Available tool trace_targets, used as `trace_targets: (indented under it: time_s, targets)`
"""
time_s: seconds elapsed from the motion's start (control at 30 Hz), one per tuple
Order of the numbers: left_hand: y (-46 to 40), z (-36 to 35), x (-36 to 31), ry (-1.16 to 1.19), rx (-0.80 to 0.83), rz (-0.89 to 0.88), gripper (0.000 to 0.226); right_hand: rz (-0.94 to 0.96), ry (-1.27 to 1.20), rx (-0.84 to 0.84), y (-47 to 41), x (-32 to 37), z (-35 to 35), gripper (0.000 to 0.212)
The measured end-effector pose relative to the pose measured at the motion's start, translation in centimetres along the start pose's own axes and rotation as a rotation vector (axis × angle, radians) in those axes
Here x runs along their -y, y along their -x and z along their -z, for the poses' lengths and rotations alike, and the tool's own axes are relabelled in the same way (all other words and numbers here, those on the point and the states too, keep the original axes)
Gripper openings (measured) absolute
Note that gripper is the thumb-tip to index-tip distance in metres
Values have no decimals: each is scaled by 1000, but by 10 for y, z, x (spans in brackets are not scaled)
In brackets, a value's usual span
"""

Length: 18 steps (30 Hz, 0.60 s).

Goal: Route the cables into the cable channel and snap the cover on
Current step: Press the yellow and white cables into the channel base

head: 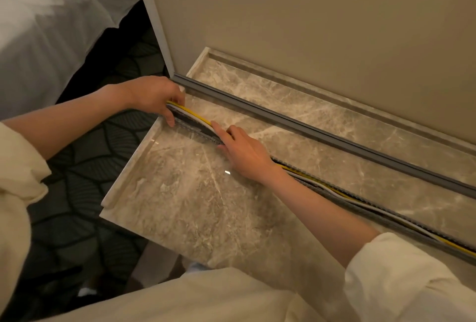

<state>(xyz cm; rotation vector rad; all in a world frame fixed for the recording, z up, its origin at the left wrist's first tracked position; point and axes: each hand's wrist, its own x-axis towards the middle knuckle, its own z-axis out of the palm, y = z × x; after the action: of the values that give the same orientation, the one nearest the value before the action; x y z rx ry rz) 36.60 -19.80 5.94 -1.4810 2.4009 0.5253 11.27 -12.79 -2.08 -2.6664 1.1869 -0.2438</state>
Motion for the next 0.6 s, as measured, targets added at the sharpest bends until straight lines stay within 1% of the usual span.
trace_targets:
  time_s: [0.1,0.17,0.27,0.4,0.5,0.6]
  targets:
    - [4,-4,-2,-9,-74,-32,40,19,12,-18,4,-4,0,58]
    - [5,-7,-5,1,-115,-57,40,22,31,0,7,-7,0,60]
    - [5,-10,-9,-2,-164,-81,38,-19,6,13,10,-7,3,56]
    - [7,-14,-11,5,-218,-82,37,-43,43,-38,5,-1,4,47]
    - [7,-17,-9,34,-235,-83,37,-25,48,-53,-6,2,6,43]
    - [4,-19,-5,96,-204,-62,38,-29,35,-9,-20,7,6,46]
